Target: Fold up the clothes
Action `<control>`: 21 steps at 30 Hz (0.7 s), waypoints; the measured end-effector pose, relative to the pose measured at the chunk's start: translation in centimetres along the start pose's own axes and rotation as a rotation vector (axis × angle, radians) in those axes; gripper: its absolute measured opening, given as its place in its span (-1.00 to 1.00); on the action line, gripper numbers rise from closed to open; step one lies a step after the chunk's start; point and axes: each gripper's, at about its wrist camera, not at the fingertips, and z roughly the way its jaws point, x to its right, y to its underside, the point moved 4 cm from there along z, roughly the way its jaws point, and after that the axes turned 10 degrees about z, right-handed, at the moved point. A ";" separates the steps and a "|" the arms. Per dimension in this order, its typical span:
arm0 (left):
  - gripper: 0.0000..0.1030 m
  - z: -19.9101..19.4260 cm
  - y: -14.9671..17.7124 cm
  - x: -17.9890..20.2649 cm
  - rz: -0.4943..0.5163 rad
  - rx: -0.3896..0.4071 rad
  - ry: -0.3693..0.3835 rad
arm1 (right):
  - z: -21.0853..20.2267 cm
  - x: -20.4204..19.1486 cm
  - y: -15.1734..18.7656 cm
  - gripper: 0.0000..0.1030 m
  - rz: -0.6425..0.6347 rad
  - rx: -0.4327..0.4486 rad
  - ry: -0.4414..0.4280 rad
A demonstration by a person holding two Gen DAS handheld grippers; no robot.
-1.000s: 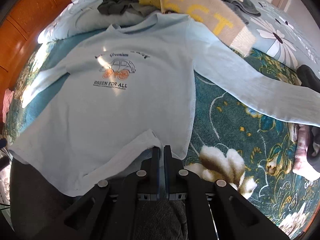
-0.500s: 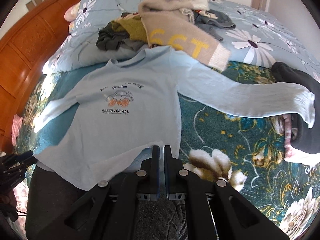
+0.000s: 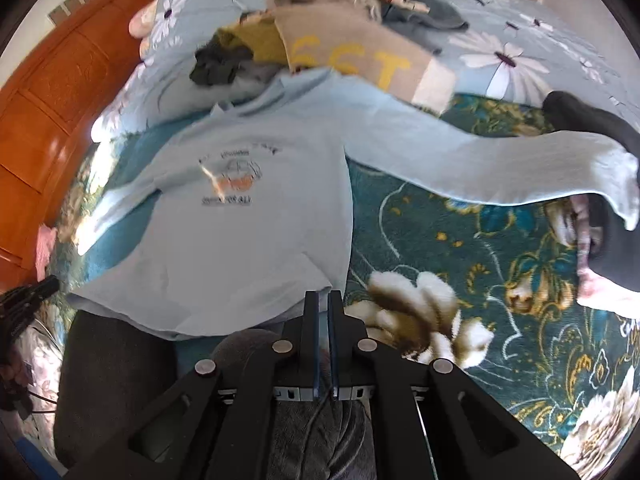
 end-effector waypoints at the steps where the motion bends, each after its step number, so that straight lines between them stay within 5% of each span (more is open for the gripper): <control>1: -0.88 0.0 0.1 0.1 -0.003 -0.002 0.008 | 1.0 0.1 0.0 -0.92 -0.007 -0.025 0.006; 9: -0.84 0.7 0.4 0.4 -0.014 -0.045 0.035 | 6.7 1.6 0.1 -0.88 -0.022 -0.168 0.011; 12: -0.52 0.3 0.4 0.4 -0.028 -0.040 0.064 | 7.7 1.3 0.4 -0.67 -0.053 -0.199 0.001; 14: -0.11 0.1 0.4 0.2 -0.046 -0.036 0.079 | 8.0 1.0 0.5 -0.45 -0.076 -0.203 0.001; 21: -0.05 0.2 0.6 0.6 -0.022 -0.059 0.086 | 8.8 0.7 0.5 -0.45 -0.111 -0.192 0.025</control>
